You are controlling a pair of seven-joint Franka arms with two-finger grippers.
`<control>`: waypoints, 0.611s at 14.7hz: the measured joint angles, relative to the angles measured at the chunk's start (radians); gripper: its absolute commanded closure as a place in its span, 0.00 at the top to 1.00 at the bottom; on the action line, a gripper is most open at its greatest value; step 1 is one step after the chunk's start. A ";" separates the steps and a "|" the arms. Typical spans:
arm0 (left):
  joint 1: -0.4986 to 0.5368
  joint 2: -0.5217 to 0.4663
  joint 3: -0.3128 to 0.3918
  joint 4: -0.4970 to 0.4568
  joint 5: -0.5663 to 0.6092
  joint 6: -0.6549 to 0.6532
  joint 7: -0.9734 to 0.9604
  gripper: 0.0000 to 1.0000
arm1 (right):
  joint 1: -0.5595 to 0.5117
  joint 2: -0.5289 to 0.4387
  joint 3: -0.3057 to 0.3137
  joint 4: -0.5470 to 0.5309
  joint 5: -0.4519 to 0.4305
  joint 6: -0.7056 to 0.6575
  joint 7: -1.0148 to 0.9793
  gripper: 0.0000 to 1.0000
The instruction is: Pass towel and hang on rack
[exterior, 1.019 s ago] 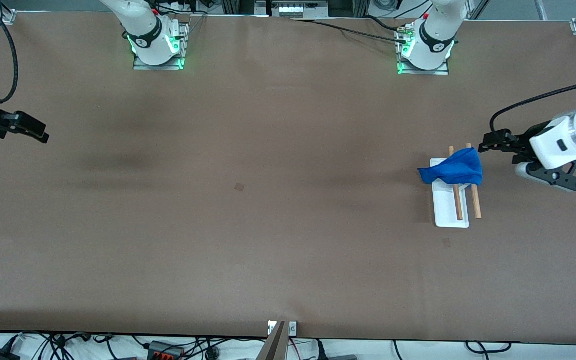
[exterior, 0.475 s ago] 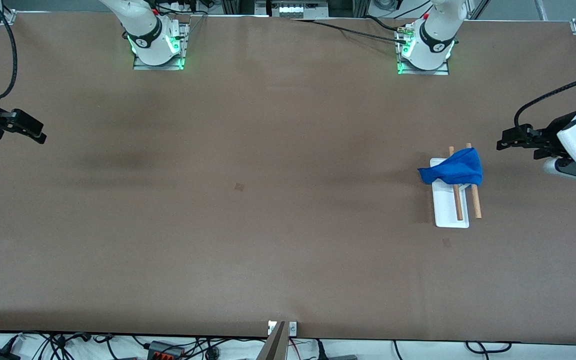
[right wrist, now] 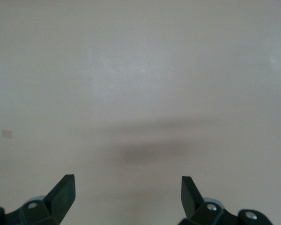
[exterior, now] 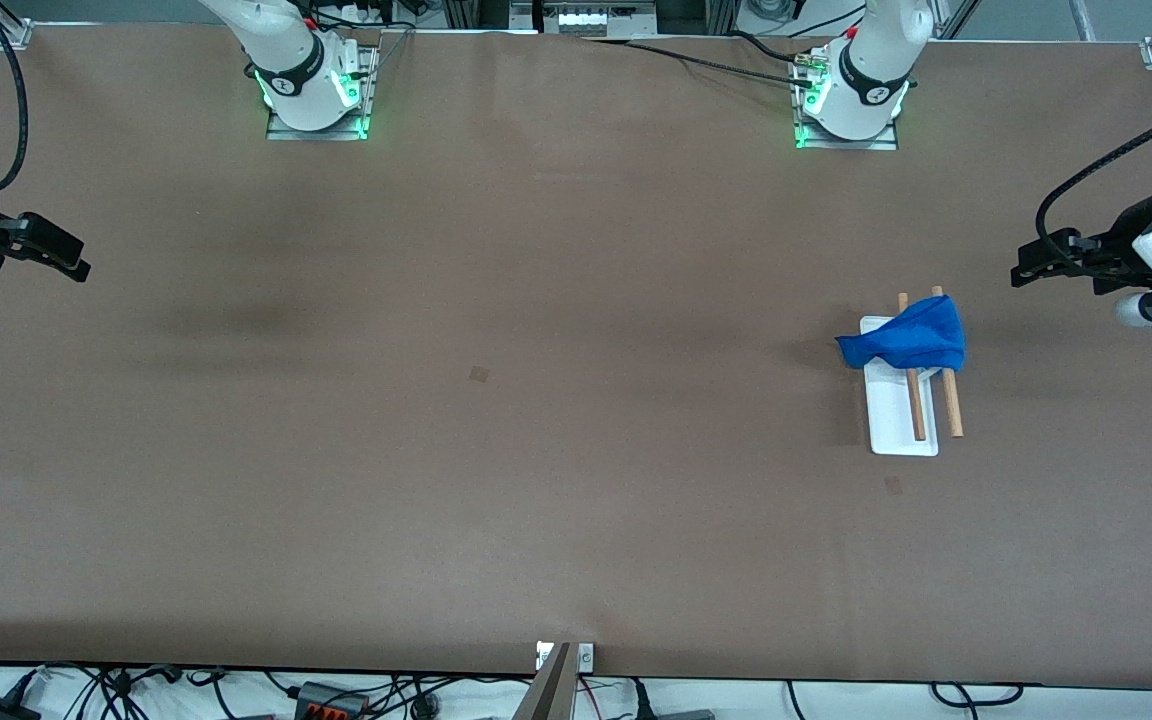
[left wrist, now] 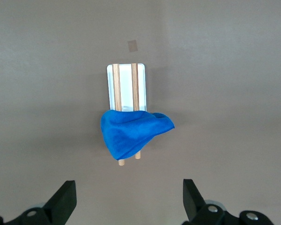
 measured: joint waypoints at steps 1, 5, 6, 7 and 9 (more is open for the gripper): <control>-0.005 -0.003 0.002 0.000 0.000 -0.006 -0.009 1.00 | -0.003 0.001 0.000 0.000 0.000 0.000 0.000 1.00; -0.045 -0.013 0.005 0.000 0.000 -0.045 -0.106 1.00 | -0.030 0.001 0.016 0.001 0.000 0.000 -0.005 1.00; -0.047 -0.012 0.006 0.000 0.000 -0.047 -0.113 1.00 | -0.032 0.001 0.022 0.002 0.000 -0.001 -0.005 1.00; -0.047 -0.011 0.009 0.000 0.000 -0.049 -0.114 1.00 | -0.034 0.001 0.027 0.002 0.000 -0.001 -0.005 1.00; -0.046 -0.007 0.018 -0.001 0.000 -0.051 -0.114 1.00 | -0.040 0.001 0.029 0.002 0.000 -0.002 -0.005 1.00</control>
